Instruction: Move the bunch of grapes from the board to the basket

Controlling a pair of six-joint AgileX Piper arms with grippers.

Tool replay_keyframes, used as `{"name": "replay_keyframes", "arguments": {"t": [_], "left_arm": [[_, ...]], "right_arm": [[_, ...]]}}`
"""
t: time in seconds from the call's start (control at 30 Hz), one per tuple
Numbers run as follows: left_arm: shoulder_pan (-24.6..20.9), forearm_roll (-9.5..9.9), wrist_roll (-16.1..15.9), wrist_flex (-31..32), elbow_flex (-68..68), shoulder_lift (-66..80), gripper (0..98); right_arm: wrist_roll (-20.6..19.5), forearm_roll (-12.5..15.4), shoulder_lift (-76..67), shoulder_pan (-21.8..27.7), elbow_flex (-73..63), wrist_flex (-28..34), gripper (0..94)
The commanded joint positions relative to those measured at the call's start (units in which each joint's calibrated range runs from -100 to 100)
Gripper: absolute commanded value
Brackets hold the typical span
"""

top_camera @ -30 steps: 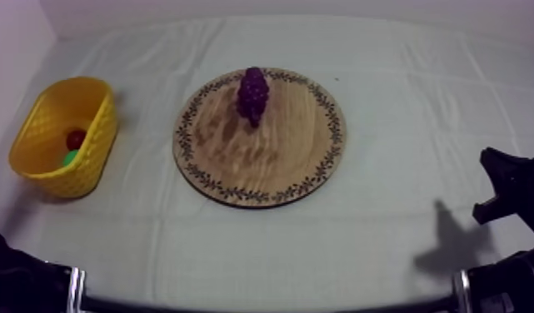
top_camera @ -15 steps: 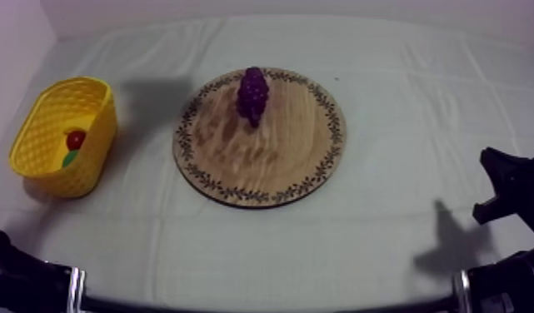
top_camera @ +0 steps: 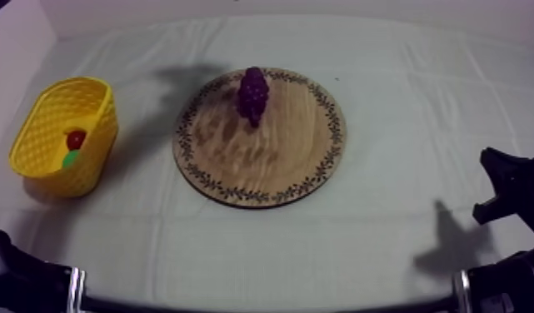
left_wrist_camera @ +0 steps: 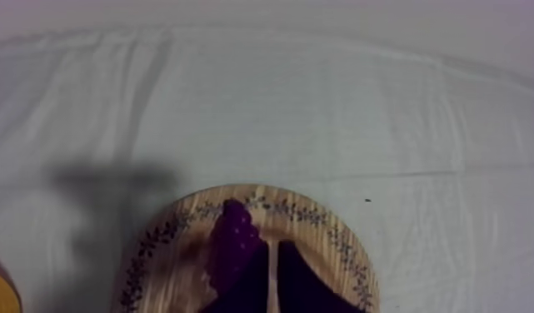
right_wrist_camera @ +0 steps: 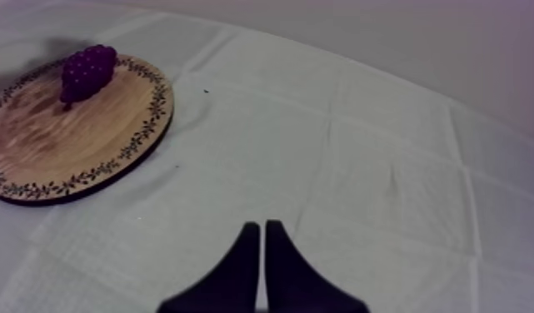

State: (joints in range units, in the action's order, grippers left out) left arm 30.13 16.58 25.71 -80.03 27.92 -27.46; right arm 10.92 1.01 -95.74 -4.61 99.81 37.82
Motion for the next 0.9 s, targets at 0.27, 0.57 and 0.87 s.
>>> {"name": "replay_keyframes", "arguments": {"t": [0.27, 0.57, 0.87], "left_arm": [[-0.4, -3.17, -1.6, -3.2, 0.6, -0.6, 80.3], [-0.7, -5.42, -1.8, -6.8, 0.4, -0.9, 96.3], [-1.2, -7.39, -0.7, -7.2, -1.2, -4.1, 96.7]], "right_arm": [[0.0, 0.0, 0.0, 0.0, 0.0, 0.0, 0.4], [0.0, 0.0, 0.0, 0.0, 0.0, 0.0, 0.4], [0.0, 0.0, 0.0, 0.0, 0.0, 0.0, 0.4]]}}
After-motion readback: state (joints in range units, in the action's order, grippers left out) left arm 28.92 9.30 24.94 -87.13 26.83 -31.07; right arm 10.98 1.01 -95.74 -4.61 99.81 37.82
